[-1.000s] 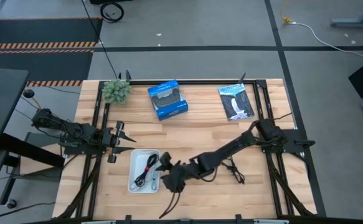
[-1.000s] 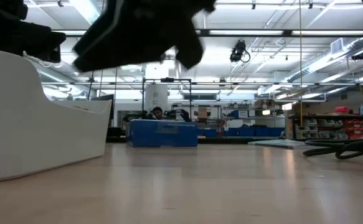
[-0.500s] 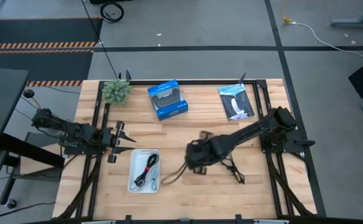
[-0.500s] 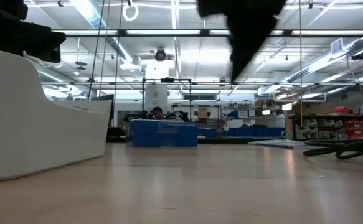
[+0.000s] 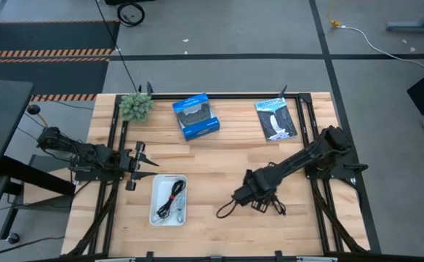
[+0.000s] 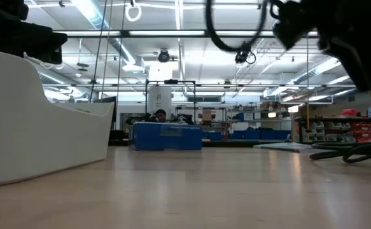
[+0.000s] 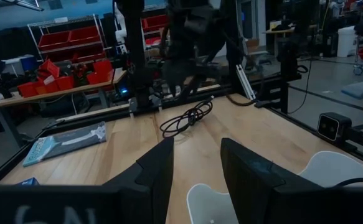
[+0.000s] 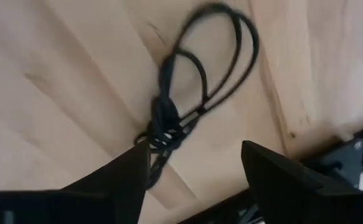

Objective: Pick and place USB-C Cables
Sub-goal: Put the black charger cable into the white bin

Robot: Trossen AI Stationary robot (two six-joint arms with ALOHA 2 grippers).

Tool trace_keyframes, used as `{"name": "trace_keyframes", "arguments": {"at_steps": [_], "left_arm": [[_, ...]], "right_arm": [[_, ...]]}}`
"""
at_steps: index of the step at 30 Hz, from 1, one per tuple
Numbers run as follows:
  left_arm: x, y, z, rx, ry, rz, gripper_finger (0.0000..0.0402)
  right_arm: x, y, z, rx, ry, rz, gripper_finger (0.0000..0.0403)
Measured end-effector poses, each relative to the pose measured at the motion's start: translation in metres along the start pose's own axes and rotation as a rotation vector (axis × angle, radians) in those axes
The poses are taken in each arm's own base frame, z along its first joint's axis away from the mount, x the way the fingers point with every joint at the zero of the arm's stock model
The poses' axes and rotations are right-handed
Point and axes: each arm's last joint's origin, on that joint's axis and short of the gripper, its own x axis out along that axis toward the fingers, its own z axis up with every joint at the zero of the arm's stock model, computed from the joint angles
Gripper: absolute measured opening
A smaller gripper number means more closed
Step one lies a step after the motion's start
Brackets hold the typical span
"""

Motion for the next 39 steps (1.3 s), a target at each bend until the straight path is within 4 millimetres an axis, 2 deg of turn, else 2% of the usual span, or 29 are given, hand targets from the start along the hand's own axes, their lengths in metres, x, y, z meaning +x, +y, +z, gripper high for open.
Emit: {"name": "trace_keyframes", "arguments": {"at_steps": [4,9,15,19,23,33,39], "left_arm": [[0.0,0.0,0.0,0.0,0.0,0.0,0.0142],[0.0,0.0,0.0,0.0,0.0,0.0,0.0142],[0.0,0.0,0.0,0.0,0.0,0.0,0.0142],[0.0,0.0,0.0,0.0,0.0,0.0,0.0142],[0.0,0.0,0.0,-0.001,-0.004,0.001,0.0142],[0.0,0.0,0.0,-0.001,-0.004,0.001,0.0142],[0.0,0.0,0.0,-0.001,-0.004,0.001,0.0142]], "right_arm": [[0.017,-0.008,-0.011,0.05,0.011,0.065,0.028],[0.039,-0.016,-0.016,0.139,-0.019,0.211,0.0289],[0.066,-0.023,-0.02,0.184,0.028,0.181,0.0293],[0.074,-0.02,-0.018,0.173,0.027,0.18,0.0286],[0.075,-0.016,-0.014,0.152,-0.008,0.236,0.0248],[0.075,-0.016,-0.013,0.065,-0.031,0.239,0.0104],[0.065,-0.017,-0.002,0.047,-0.084,0.253,0.0041]]}}
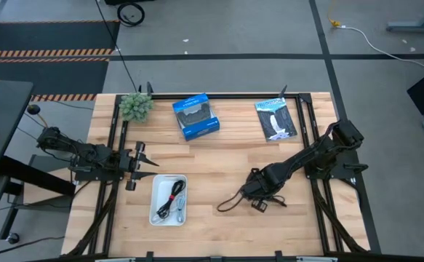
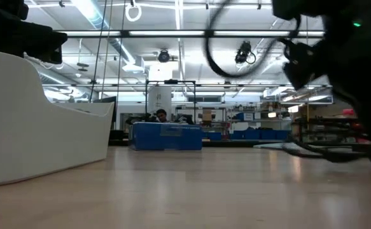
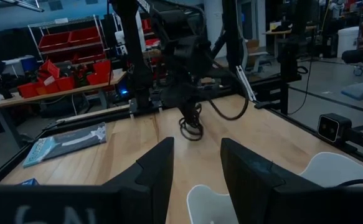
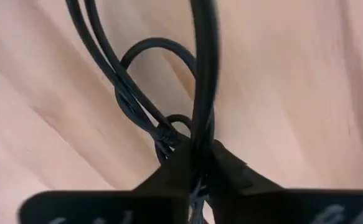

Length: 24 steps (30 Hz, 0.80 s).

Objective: Pick and place USB-C Cables
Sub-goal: Put the black charger cable into the white bin

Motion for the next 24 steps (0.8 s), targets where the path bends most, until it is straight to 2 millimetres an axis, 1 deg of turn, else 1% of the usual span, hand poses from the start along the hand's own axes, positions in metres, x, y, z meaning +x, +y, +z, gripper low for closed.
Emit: {"name": "trace_keyframes", "arguments": {"at_steps": [3,8,10,13,16,18,21,24], "left_arm": [[0.0,0.0,0.0,0.0,0.0,0.0,0.0142],[0.0,0.0,0.0,0.0,0.0,0.0,0.0142],[0.0,0.0,0.0,0.0,0.0,0.0,0.0142],[0.0,0.0,0.0,0.0,0.0,0.0,0.0142],[0.0,0.0,0.0,0.0,0.0,0.0,0.0142],[0.0,0.0,0.0,0.0,0.0,0.0,0.0142],[0.0,0.0,0.0,0.0,0.0,0.0,0.0142],[0.0,0.0,0.0,0.001,0.002,-0.001,0.0142]], "right_arm": [[-0.014,0.006,0.01,-0.026,-0.066,0.024,0.0017],[-0.05,0.025,0.029,-0.118,-0.273,0.07,0.0016],[-0.066,0.036,0.037,-0.205,-0.404,0.113,0.0017],[-0.089,0.057,0.045,-0.367,-0.648,0.175,0.0018],[-0.107,0.074,0.053,-0.509,-0.899,0.211,0.0018],[-0.117,0.08,0.057,-0.611,-1.042,0.203,0.0019],[-0.127,0.089,0.065,-0.751,-1.218,0.171,0.0021],[-0.125,0.098,0.078,-0.846,-1.359,0.137,0.0022]]}}
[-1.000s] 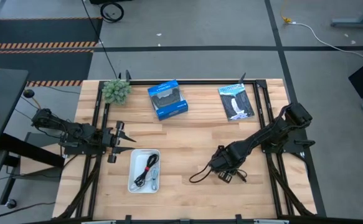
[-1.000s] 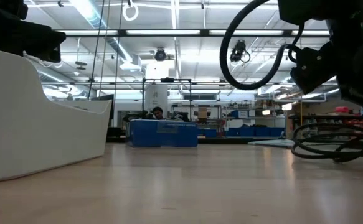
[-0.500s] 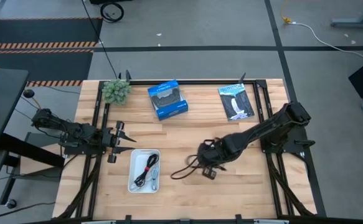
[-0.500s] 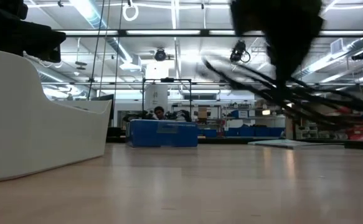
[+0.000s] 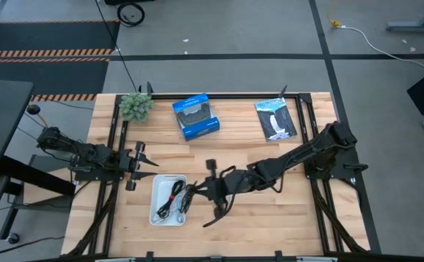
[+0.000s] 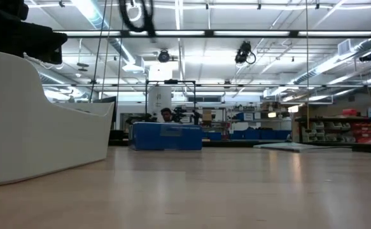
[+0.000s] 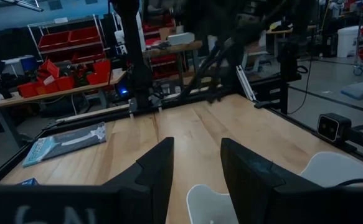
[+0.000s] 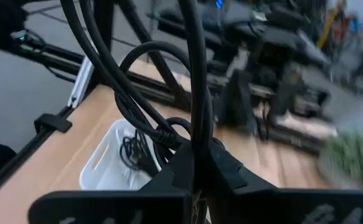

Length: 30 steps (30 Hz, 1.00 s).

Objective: Pick and place USB-C Cables
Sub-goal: Put the black charger cable into the white bin

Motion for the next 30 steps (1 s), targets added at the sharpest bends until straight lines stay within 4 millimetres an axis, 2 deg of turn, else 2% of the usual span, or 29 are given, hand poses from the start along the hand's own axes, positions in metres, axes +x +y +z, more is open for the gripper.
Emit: {"name": "trace_keyframes", "arguments": {"at_steps": [3,8,15,20,23,30], "left_arm": [[0.0,0.0,0.0,0.001,0.004,0.0,0.0142],[0.001,0.0,-0.002,0.004,0.019,-0.003,0.0142],[0.001,-0.001,-0.002,0.004,0.019,-0.003,0.0142],[0.001,-0.001,-0.002,0.004,0.019,-0.003,0.0142],[0.001,-0.001,-0.002,0.005,0.019,-0.003,0.0142],[0.001,-0.001,-0.002,0.004,0.02,-0.003,0.0142]], "right_arm": [[0.024,0.002,-0.009,-0.073,-0.109,0.026,0.0022],[0.07,0.002,-0.038,-0.126,-0.25,0.014,0.0022],[0.126,-0.011,-0.057,-0.169,-0.159,0.068,0.0022],[0.147,-0.014,-0.053,-0.254,-0.094,0.146,0.0023],[0.156,-0.018,-0.059,-0.309,-0.071,0.176,0.0035],[0.152,-0.027,-0.073,-0.413,0.111,0.218,0.0107]]}}
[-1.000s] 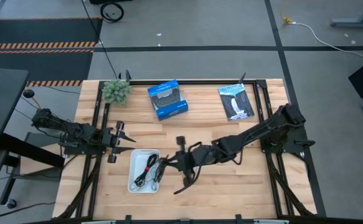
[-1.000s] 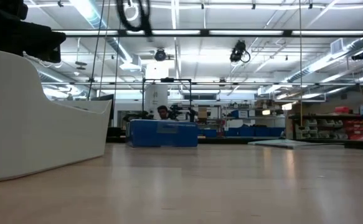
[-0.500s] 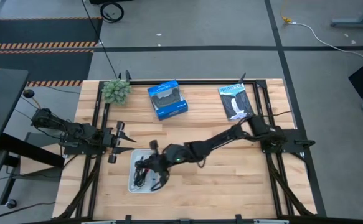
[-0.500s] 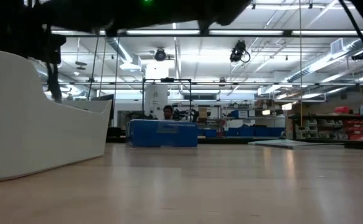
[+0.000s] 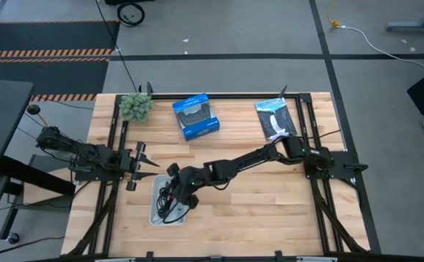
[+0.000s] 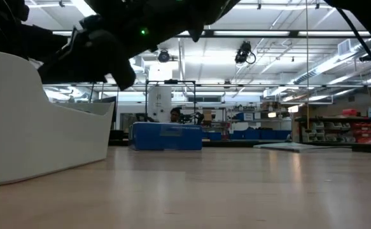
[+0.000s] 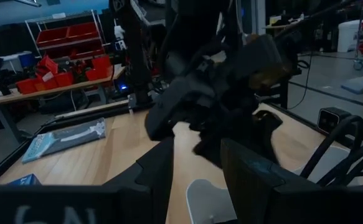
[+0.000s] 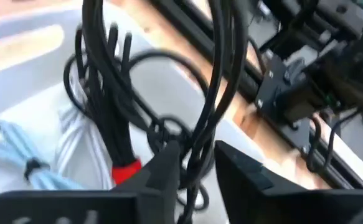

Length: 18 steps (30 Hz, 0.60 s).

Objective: Pick and place USB-C Cables
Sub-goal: Put the black charger cable into the white bin

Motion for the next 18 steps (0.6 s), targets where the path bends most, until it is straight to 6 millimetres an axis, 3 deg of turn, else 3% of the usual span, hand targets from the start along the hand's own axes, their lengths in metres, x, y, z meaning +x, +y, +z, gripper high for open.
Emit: {"name": "trace_keyframes", "arguments": {"at_steps": [5,10,14,18], "left_arm": [[0.0,0.0,0.0,0.0,0.0,0.0,0.0142],[0.0,0.0,0.0,0.0,0.0,0.0,0.0142],[0.0,0.0,0.0,0.0,0.0,0.0,0.0142],[0.0,0.0,0.0,0.0,0.0,0.0,0.0142]], "right_arm": [[-0.016,0.005,0.019,-0.022,0.057,-0.029,0.0151],[-0.031,0.011,0.043,-0.111,0.099,-0.139,0.0164],[-0.038,0.005,0.066,-0.081,-0.051,-0.269,0.016],[-0.039,-0.004,0.071,0.051,-0.172,-0.302,0.0154]]}}
